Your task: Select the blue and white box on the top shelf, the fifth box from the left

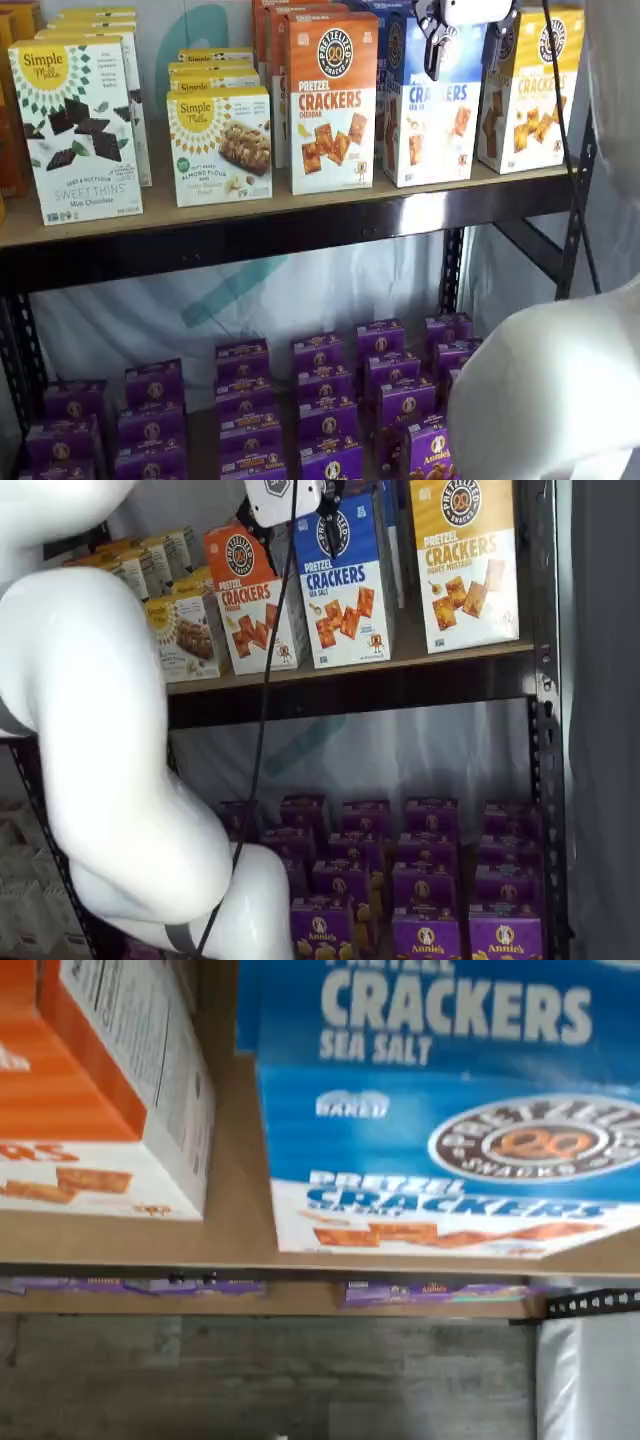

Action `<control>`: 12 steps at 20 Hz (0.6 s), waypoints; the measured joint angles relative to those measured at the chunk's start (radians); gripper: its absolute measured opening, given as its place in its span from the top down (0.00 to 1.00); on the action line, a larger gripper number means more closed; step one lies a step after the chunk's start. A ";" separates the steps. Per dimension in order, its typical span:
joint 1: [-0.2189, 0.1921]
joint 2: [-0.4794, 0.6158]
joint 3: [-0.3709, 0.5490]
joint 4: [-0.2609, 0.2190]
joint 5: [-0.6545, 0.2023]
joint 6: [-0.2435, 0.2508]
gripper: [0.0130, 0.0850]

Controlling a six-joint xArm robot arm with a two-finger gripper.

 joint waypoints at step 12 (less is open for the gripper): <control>-0.001 0.038 -0.035 0.000 -0.005 -0.001 0.00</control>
